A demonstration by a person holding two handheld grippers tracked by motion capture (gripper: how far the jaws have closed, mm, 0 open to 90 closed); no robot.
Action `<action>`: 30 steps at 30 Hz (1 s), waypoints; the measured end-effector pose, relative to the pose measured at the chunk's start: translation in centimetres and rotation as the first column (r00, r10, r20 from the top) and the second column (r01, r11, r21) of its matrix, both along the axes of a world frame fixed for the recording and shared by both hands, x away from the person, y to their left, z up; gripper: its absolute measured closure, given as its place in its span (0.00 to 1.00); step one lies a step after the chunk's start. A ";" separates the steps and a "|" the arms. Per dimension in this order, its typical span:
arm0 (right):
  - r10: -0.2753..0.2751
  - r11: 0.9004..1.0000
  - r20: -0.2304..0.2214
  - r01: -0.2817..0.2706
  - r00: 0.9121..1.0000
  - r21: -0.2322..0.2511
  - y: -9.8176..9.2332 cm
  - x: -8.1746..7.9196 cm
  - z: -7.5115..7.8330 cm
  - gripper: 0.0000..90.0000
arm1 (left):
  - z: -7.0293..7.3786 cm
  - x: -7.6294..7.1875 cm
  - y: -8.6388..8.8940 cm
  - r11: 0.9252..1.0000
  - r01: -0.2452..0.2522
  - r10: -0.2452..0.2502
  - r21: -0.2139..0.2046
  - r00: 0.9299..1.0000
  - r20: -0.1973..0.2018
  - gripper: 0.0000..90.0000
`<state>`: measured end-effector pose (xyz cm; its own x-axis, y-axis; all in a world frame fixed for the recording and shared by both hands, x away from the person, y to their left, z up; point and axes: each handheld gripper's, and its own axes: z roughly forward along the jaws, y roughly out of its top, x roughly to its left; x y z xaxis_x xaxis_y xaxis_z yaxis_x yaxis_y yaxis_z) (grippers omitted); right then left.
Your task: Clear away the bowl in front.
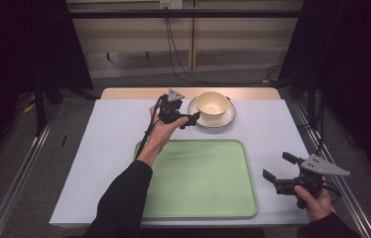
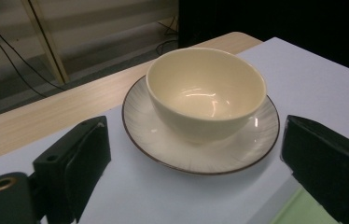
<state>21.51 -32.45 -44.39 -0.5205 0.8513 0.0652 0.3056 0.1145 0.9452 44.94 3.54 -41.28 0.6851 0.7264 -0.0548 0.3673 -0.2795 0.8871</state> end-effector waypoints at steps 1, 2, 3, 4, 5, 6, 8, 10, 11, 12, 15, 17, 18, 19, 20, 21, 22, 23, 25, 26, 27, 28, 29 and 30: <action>0.000 1.000 0.000 0.000 1.000 0.000 0.0 0.0 0.0 0.02 | 0.0 0.2 -0.1 1.000 -0.002 0.002 0.000 1.000 -0.002 0.10; 0.000 1.000 0.000 0.000 1.000 0.000 0.0 0.0 0.0 0.02 | 0.0 0.5 -0.4 1.000 -0.006 0.006 0.003 1.000 -0.009 0.11; 0.002 1.000 0.001 -0.002 1.000 0.003 0.0 0.0 0.0 0.02 | -0.1 0.9 -0.6 1.000 0.002 -0.002 0.021 1.000 -0.012 0.11; 0.003 1.000 0.001 -0.003 1.000 0.003 0.0 -0.1 0.0 0.02 | -0.2 1.2 -0.9 1.000 -0.003 0.003 0.022 1.000 -0.012 0.11; 0.005 1.000 0.004 -0.005 1.000 -0.005 0.0 0.0 0.0 0.02 | -0.3 1.5 -1.0 0.999 0.001 0.000 0.032 1.000 -0.015 0.11; 0.005 1.000 0.004 -0.005 1.000 -0.005 0.0 0.0 0.0 0.02 | -0.3 1.5 -1.0 0.999 0.001 0.000 0.032 1.000 -0.015 0.12; 0.003 1.000 0.005 -0.003 1.000 -0.007 0.0 0.0 -0.1 0.02 | -0.6 2.1 -1.4 0.999 -0.002 0.002 0.037 1.000 -0.020 0.13; 0.008 1.000 0.006 -0.008 1.000 -0.011 0.0 -0.1 -0.1 0.02 | -0.9 3.0 -2.0 0.999 -0.016 0.018 0.036 0.999 -0.038 0.13; 0.008 1.000 0.007 -0.008 1.000 -0.010 0.0 -0.1 -0.1 0.02 | -1.0 3.2 -2.2 0.998 -0.018 0.020 0.053 0.999 -0.038 0.13; 0.010 1.000 0.008 -0.010 1.000 -0.014 0.0 -0.1 -0.1 0.02 | -1.1 3.5 -2.3 0.999 -0.014 0.016 0.051 0.999 -0.039 0.13; 0.010 1.000 0.013 -0.010 1.000 -0.016 0.0 -0.1 -0.1 0.02 | -1.3 4.2 -2.8 0.996 -0.042 0.046 0.083 0.998 -0.048 0.14; 0.011 1.000 0.015 -0.011 1.000 -0.018 -0.1 0.0 -0.1 0.02 | -1.5 4.6 -3.2 0.993 -0.057 0.062 0.102 0.997 -0.055 0.14; 0.009 1.000 0.013 -0.008 1.000 -0.016 0.0 -0.1 -0.1 0.02 | -1.6 4.8 -3.4 0.993 -0.063 0.069 0.097 0.996 -0.064 0.14; 0.011 1.000 0.013 -0.011 1.000 -0.014 0.0 -0.1 -0.1 0.02 | -1.7 5.0 -3.6 0.993 -0.064 0.071 0.099 0.995 -0.065 0.15; 0.011 1.000 0.012 -0.011 1.000 -0.014 0.0 -0.1 -0.1 0.02 | -1.8 5.2 -3.7 0.992 -0.065 0.073 0.108 0.995 -0.073 0.15; 0.013 1.000 0.011 -0.013 1.000 -0.014 -0.1 -0.1 -0.1 0.02 | -1.8 5.3 -3.9 0.991 -0.075 0.083 0.112 0.994 -0.077 0.16; 0.012 1.000 0.012 -0.012 1.000 -0.014 0.0 -0.1 -0.1 0.02 | -1.9 5.5 -4.0 0.992 -0.075 0.083 0.102 0.993 -0.083 0.16; 0.009 1.000 0.013 -0.009 1.000 -0.017 0.0 -0.1 -0.1 0.02 | -1.9 5.7 -4.2 0.990 -0.087 0.097 0.113 0.991 -0.088 0.17; 0.014 1.000 0.011 -0.014 1.000 -0.017 0.0 -0.1 -0.1 0.02 | -2.0 6.0 -4.6 0.987 -0.090 0.104 0.134 0.989 -0.102 0.17; 0.013 1.000 0.014 -0.013 1.000 -0.019 0.0 -0.1 -0.1 0.02 | -2.1 6.2 -4.7 0.986 -0.090 0.106 0.140 0.988 -0.110 0.18; 0.011 1.000 0.012 -0.011 1.000 -0.015 0.0 -0.1 -0.1 0.02 | -2.2 6.4 -4.8 0.986 -0.094 0.109 0.137 0.988 -0.106 0.18; 0.011 1.000 0.010 -0.011 1.000 -0.011 0.0 -0.1 -0.1 0.02 | -2.3 6.5 -5.0 0.986 -0.099 0.115 0.134 0.987 -0.115 0.19; 0.012 1.000 0.011 -0.011 1.000 -0.011 0.0 -0.1 -0.1 0.02 | -2.4 6.6 -5.2 0.984 -0.106 0.124 0.145 0.984 -0.127 0.20; 0.015 1.000 0.012 -0.015 1.000 -0.012 0.0 -0.1 -0.1 0.02 | -2.4 6.6 -5.2 0.984 -0.106 0.124 0.145 0.984 -0.127 0.20</action>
